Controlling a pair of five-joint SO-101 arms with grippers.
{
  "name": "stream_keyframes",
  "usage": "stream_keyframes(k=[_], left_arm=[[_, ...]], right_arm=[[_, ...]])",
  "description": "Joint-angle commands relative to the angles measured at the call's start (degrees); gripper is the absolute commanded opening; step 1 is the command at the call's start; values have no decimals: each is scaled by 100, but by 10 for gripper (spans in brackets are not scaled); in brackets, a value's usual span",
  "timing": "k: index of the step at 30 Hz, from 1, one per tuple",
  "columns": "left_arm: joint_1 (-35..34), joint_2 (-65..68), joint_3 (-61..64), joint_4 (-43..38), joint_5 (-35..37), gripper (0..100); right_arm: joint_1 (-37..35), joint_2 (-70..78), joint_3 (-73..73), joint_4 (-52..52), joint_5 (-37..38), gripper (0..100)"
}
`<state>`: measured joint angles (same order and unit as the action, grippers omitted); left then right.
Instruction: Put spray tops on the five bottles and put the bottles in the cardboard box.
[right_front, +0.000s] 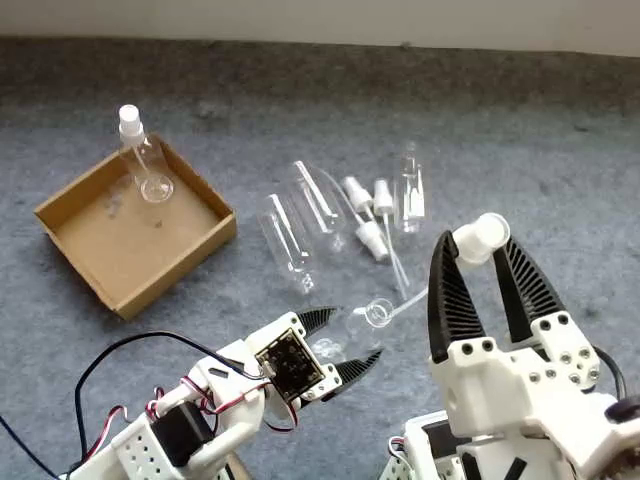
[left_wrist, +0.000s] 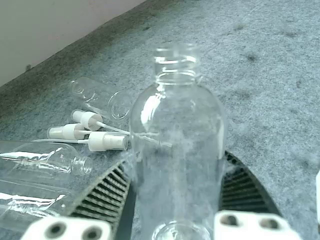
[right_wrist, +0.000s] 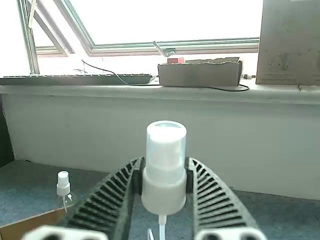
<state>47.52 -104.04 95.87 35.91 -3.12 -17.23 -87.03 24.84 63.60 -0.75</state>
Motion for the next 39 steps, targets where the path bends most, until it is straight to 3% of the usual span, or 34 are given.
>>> stream_keyframes(k=[1, 8, 15, 22, 31, 39], left_arm=[[-66, -31, 127, -9, -26, 28], [-66, -31, 127, -9, -26, 28], [-66, -31, 127, -9, -35, 28], [-66, -31, 127, -9, -35, 28], [-66, -31, 127, 0, -44, 28], [-75, -31, 127, 0, -44, 28]], right_arm=[[-48, 4, -242, -84, 114, 80], [-84, -110, 242, -180, 105, 80], [-57, -1138, 1385, -1244, 105, 80], [-48, -1367, 2264, -1270, 105, 80], [-48, -1367, 2255, -1305, -281, 80], [-48, -1332, 1024, -822, -281, 80]])
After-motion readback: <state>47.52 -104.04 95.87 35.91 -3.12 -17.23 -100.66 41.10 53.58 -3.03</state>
